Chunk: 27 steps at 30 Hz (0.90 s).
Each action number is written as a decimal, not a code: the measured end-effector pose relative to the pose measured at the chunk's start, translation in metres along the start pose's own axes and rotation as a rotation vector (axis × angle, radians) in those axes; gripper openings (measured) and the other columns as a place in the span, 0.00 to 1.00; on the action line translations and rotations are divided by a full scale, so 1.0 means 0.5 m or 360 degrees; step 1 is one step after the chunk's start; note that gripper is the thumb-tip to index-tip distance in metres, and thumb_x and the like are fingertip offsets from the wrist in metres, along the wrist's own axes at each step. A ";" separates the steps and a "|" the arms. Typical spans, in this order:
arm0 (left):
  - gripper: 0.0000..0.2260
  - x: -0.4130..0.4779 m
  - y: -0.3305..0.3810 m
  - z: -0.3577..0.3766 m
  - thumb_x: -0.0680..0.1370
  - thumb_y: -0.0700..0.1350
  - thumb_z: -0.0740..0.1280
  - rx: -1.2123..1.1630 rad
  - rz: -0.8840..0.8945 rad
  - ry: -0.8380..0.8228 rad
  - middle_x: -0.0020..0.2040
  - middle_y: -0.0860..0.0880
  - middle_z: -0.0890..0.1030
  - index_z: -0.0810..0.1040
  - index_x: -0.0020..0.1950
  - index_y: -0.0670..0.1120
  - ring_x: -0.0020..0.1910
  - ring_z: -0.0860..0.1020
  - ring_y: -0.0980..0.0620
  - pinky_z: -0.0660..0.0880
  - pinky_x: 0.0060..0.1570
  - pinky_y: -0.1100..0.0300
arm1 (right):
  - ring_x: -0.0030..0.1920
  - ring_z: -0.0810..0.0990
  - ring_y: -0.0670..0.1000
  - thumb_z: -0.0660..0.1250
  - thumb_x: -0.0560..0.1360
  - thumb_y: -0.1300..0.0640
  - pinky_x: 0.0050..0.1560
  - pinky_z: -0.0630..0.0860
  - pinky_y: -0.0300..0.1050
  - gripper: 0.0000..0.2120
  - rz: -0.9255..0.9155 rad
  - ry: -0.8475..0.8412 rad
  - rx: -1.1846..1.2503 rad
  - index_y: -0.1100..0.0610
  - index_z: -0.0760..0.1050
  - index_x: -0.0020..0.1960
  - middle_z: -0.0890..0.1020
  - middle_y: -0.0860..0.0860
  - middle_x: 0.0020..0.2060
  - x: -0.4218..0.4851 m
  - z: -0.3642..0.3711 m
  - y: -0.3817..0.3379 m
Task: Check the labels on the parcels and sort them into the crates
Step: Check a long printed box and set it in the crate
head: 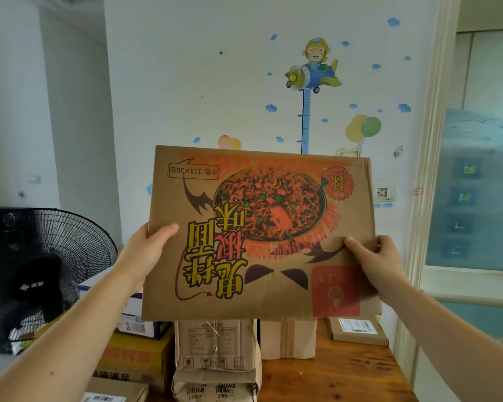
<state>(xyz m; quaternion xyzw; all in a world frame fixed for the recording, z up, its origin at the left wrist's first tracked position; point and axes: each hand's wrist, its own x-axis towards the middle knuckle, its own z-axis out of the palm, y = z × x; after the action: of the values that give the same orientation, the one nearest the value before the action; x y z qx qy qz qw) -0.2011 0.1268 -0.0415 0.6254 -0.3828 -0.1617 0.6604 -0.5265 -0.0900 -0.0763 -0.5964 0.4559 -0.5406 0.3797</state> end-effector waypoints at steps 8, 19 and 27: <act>0.48 0.023 -0.025 -0.021 0.64 0.79 0.54 0.0208 -0.0197 0.0162 0.66 0.46 0.77 0.67 0.74 0.50 0.64 0.75 0.42 0.71 0.64 0.39 | 0.50 0.78 0.56 0.63 0.76 0.35 0.51 0.75 0.52 0.23 -0.0077 -0.0030 -0.0225 0.53 0.72 0.58 0.79 0.52 0.50 -0.003 -0.001 -0.036; 0.27 0.000 -0.021 -0.016 0.75 0.42 0.71 0.0013 -0.0173 -0.0170 0.56 0.45 0.80 0.66 0.71 0.50 0.52 0.80 0.45 0.75 0.44 0.51 | 0.46 0.77 0.47 0.75 0.72 0.51 0.41 0.72 0.45 0.22 -0.0082 -0.0249 -0.0082 0.51 0.67 0.59 0.78 0.47 0.47 -0.016 -0.019 -0.042; 0.36 -0.006 -0.056 -0.021 0.72 0.35 0.74 0.0049 -0.0054 -0.0219 0.59 0.46 0.79 0.62 0.75 0.50 0.56 0.79 0.46 0.77 0.49 0.50 | 0.47 0.75 0.45 0.75 0.72 0.63 0.44 0.72 0.46 0.27 -0.0094 -0.0346 -0.0072 0.50 0.64 0.62 0.76 0.45 0.48 -0.011 -0.032 -0.033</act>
<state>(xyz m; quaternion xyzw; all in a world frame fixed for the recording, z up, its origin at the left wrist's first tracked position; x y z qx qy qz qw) -0.1882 0.1319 -0.0683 0.6292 -0.4191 -0.2094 0.6201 -0.5401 -0.0794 -0.0601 -0.6731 0.4063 -0.4733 0.3972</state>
